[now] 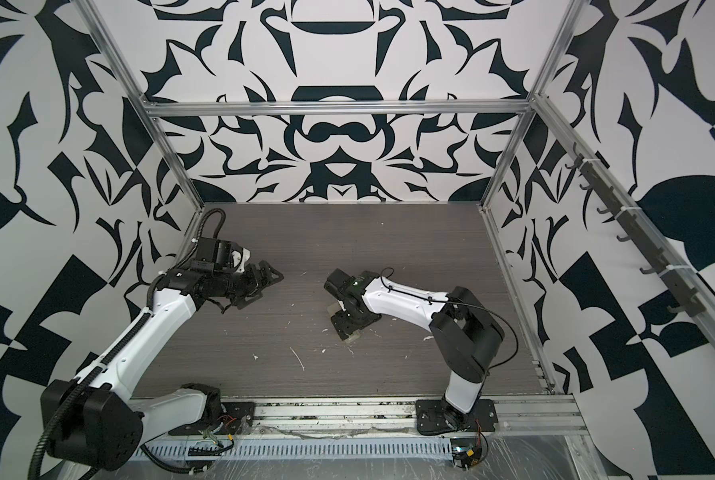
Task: Load the batteries into the remote control
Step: 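Lower the right gripper onto the beige remote and grasp it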
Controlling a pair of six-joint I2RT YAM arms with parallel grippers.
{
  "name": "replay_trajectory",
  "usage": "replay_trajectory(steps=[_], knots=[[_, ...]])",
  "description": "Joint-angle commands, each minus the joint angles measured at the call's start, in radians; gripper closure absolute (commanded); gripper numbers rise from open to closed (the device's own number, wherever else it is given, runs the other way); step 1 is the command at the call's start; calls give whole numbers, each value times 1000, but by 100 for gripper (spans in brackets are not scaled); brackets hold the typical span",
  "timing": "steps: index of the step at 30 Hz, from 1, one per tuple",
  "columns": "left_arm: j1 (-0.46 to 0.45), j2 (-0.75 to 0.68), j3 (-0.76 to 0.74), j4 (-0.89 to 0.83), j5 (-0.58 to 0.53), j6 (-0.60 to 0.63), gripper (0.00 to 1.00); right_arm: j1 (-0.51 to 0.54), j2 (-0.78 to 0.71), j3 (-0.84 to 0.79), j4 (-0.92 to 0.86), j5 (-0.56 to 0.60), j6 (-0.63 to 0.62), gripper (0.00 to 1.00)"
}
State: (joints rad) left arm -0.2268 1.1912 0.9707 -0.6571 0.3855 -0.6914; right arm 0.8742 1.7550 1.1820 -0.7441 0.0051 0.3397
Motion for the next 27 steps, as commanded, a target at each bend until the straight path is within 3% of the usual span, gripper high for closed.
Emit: replay_trajectory(steps=[1, 15, 20, 24, 27], knots=[[9, -5, -4, 4, 34, 12, 8, 15, 18, 22, 43, 58, 15, 18], [23, -16, -3, -7, 47, 25, 8, 30, 43, -73, 149, 26, 10, 37], [23, -66, -43, 71, 61, -24, 8, 31, 35, -119, 174, 9, 5, 42], [23, -57, -50, 82, 84, -45, 8, 31, 29, -128, 192, 14, -6, 53], [23, -63, -57, 104, 106, -55, 8, 31, -12, -131, 219, 16, -11, 69]])
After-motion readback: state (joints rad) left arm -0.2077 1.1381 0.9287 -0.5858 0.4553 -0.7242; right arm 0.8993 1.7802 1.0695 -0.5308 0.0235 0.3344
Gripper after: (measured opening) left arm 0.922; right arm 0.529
